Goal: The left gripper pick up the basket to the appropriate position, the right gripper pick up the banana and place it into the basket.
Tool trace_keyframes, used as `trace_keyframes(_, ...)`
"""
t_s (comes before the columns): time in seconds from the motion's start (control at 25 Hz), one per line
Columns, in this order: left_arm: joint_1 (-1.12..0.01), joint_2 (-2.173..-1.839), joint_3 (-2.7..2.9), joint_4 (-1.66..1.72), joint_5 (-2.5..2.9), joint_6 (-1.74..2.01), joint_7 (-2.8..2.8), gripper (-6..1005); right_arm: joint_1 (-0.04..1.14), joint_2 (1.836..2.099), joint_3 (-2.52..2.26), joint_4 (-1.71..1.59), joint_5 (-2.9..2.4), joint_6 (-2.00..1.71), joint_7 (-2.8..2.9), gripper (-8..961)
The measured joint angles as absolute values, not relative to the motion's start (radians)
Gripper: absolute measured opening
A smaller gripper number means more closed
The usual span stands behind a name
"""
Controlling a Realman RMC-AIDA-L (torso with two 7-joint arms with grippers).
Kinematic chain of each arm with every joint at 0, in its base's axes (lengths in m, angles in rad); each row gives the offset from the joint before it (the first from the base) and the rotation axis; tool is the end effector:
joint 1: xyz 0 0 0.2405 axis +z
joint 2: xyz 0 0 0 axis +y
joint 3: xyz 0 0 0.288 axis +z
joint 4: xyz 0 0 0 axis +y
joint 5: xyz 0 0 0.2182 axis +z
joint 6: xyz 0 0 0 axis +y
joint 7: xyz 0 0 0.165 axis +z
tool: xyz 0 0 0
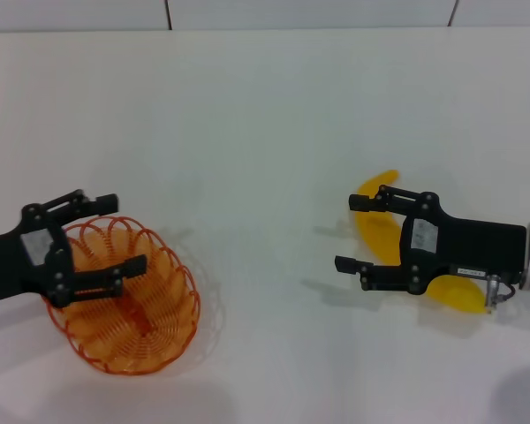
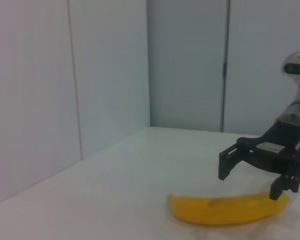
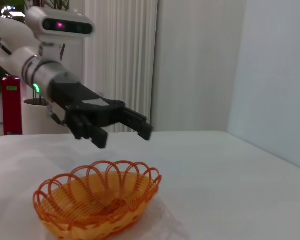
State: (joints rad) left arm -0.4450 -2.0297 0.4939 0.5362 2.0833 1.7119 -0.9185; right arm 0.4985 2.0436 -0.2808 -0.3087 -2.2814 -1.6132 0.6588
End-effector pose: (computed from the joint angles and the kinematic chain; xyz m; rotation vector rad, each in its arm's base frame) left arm -0.3254 0.3102 -0.0157 -2.6919 -0.2381 -0.7327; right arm 0.3272 0.3027 -0.0607 -2.6736 0.1558 0.7274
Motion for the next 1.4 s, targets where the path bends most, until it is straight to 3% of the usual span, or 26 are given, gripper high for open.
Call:
trace_keyframes(0.64,-0.470,-2.023,0.477,0.567,2.054,1.702,-1.033,903,0.500,2.043,-0.280,-0.302,-2.280,-1.612,0.660,825)
trace_keyframes(1.0,-0.645,-1.940,0.782,1.053,2.343,1.706,-1.656,901,0.517,2.041,-0.281,-0.302,-2.281,-1.612,0.663,826)
trace_keyframes(1.08,-0.653,-1.938,0.819,1.072,2.372,1.711,-1.651,901,0.523,2.040,-0.281,-0.302,-2.282,-1.612,0.664,826)
trace_keyframes(1.2,-0.661,-1.950,0.931,1.144,2.434,1.713,-1.630,900,0.529,2.040,-0.281,-0.302,-2.283,-1.612,0.664,825)
trace_keyframes(1.4,-0.691,-2.000,0.989,1.170,2.551,1.696,-1.645,899,0.539,2.041,-0.281,-0.302,-2.283,-1.612,0.665,825)
